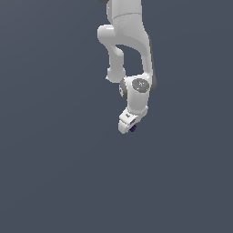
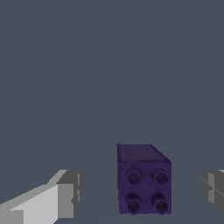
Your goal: Pick up the object and move it to a goal position.
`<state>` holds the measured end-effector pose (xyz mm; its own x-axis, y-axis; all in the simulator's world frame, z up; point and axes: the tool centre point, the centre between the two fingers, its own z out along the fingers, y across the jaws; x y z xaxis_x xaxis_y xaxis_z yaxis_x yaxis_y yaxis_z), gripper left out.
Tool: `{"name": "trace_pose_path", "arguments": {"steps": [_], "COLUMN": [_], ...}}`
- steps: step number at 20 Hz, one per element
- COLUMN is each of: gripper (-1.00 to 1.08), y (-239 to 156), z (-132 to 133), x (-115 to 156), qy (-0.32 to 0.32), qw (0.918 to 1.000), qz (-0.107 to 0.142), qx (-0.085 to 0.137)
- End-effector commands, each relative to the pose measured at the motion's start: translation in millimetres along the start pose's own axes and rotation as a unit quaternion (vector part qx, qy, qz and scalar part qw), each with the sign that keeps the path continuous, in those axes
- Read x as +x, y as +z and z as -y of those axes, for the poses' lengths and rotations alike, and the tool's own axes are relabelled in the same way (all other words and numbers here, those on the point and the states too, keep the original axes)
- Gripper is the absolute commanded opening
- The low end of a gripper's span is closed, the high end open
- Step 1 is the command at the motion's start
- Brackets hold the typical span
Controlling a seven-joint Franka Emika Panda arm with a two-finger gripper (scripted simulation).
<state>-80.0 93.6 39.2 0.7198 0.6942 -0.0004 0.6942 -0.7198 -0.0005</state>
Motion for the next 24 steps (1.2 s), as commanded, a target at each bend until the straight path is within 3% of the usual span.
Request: {"name": "trace_pose_path", "arguments": {"steps": [1, 6, 7, 24], "gripper": [1.00, 1.00, -1.00, -1.00], "y": [10.1, 17.3, 17.3, 6.8], "z": [0.1, -0.2, -0.2, -4.5], "x": [0.0, 0.3, 0.3, -7.0], "qy": [-0.001, -0.001, -0.001, -0.001], "qw": [1.0000, 1.0000, 1.0000, 1.0000], "qz": [0.000, 0.000, 0.000, 0.000], "qx": [0.000, 0.000, 0.000, -0.001]}}
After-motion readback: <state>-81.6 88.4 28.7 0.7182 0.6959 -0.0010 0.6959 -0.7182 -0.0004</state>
